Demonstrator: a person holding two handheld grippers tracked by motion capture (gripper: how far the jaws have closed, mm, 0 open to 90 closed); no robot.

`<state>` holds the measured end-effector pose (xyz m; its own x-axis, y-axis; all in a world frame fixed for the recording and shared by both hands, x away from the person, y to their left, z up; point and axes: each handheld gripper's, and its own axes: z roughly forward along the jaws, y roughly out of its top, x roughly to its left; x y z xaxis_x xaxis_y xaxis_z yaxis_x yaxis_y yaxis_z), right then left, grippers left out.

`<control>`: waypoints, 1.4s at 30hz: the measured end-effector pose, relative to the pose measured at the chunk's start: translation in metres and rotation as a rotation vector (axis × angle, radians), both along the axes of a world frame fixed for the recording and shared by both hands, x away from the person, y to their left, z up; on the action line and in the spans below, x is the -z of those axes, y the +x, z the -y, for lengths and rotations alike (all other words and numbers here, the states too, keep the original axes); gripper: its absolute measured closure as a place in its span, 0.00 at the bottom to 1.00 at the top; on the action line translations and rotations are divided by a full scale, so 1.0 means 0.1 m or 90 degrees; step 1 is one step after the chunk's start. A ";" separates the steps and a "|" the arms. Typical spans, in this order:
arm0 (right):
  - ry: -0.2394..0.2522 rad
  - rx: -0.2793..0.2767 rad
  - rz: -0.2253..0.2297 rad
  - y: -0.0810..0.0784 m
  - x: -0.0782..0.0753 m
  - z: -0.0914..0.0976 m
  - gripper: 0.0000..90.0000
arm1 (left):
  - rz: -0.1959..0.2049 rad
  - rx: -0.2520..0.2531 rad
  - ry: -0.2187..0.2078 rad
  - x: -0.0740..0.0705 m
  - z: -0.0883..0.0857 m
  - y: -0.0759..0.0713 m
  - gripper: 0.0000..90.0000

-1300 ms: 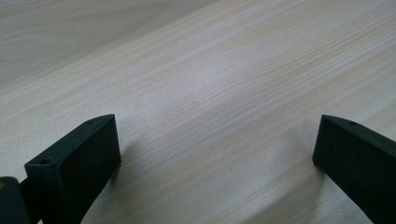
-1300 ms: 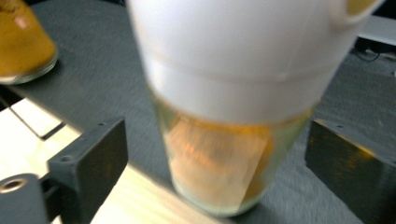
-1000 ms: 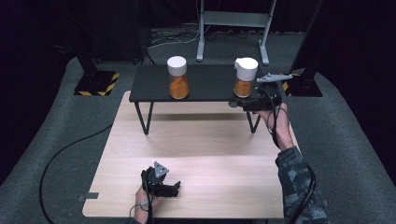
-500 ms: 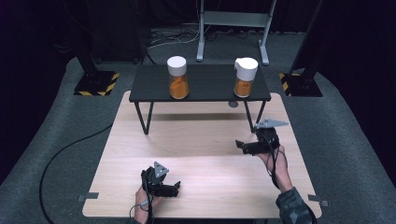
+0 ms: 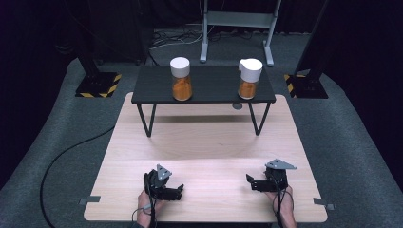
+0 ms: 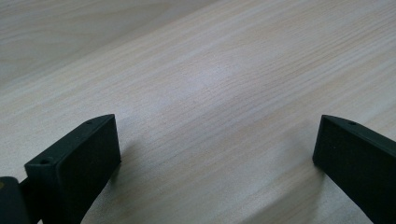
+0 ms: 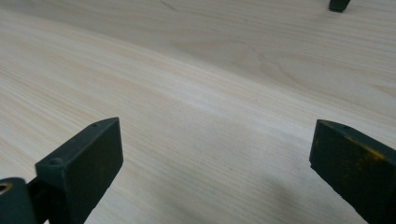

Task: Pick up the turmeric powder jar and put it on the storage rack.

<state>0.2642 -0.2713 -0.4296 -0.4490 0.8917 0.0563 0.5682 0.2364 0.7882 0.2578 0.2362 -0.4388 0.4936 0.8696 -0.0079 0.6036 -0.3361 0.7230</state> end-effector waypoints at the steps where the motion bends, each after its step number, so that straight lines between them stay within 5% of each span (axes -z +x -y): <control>1: 0.000 0.000 0.000 0.00 0.00 0.00 0.02 | 0.000 0.000 0.000 0.00 0.00 0.00 0.00; 9: -0.015 -0.010 -0.005 0.02 0.09 -0.02 0.02 | -0.001 0.002 0.002 0.00 0.00 0.00 0.00; 16: 0.008 -0.003 0.002 0.05 0.13 0.02 0.02 | 0.000 0.000 0.001 0.00 0.00 0.00 0.00; 30: -0.014 0.006 0.001 0.04 0.11 -0.06 0.03 | 0.000 0.001 0.001 0.00 0.00 0.00 0.00; 42: 0.001 -0.012 -0.016 0.09 0.10 0.01 0.02 | 0.000 0.000 0.001 0.00 0.00 0.00 0.00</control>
